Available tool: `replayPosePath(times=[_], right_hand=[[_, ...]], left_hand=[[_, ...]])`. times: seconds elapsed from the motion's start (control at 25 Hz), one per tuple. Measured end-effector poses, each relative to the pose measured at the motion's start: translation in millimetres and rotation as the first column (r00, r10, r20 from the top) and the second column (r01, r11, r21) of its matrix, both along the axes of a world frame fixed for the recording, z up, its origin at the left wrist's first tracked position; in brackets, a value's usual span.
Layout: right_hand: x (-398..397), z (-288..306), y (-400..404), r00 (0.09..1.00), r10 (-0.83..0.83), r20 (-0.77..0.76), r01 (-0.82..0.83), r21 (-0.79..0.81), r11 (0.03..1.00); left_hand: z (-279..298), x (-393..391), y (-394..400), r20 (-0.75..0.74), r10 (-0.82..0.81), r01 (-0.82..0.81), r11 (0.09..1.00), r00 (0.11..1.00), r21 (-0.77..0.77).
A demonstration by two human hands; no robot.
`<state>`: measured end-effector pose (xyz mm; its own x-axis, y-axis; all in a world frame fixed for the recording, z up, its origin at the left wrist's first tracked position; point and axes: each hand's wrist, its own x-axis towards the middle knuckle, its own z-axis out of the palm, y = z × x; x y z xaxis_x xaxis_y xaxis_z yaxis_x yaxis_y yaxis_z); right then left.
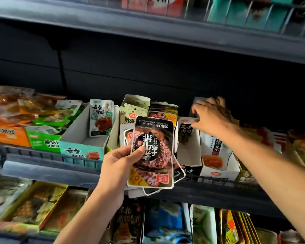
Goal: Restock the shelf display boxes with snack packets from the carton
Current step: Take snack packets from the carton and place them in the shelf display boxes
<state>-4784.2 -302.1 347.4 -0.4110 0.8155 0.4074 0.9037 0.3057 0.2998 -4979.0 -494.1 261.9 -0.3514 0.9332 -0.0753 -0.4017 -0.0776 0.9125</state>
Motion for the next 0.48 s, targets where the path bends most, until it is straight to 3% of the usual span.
replayPosePath(times=[0.08, 0.16, 0.24, 0.32, 0.4, 0.48], right_hand=[[-4, -10, -11, 0.992, 0.033, -0.123, -0.022, 0.088, 0.996], [-10, -20, -36, 0.948, 0.207, -0.24, -0.132, 0.294, 0.947], [-13, -29, -56, 0.918, 0.344, -0.197, -0.25, 0.385, 0.888], [-13, -36, -60, 0.934, 0.323, -0.155, -0.276, 0.265, 0.924], [-11, -34, -56, 0.963, 0.197, -0.185, -0.191, 0.05, 0.98], [-7, -34, -45, 0.996, 0.091, -0.011, -0.092, -0.059, 0.994]], left_hand=[[-1, 2, -1, 0.003, 0.005, -0.005, 1.0, 1.0, 0.001], [-1, 3, -1, 0.016, 0.019, -0.019, 1.0, 1.0, 0.003], [-2, 4, -3, 0.027, 0.024, -0.024, 1.0, 0.999, 0.0], [-4, 7, -5, 0.033, 0.032, -0.032, 0.999, 0.999, -0.005], [-5, 10, -6, 0.035, 0.035, -0.035, 0.999, 0.999, -0.015], [-7, 12, -8, 0.033, 0.023, -0.022, 0.999, 0.999, -0.027]])
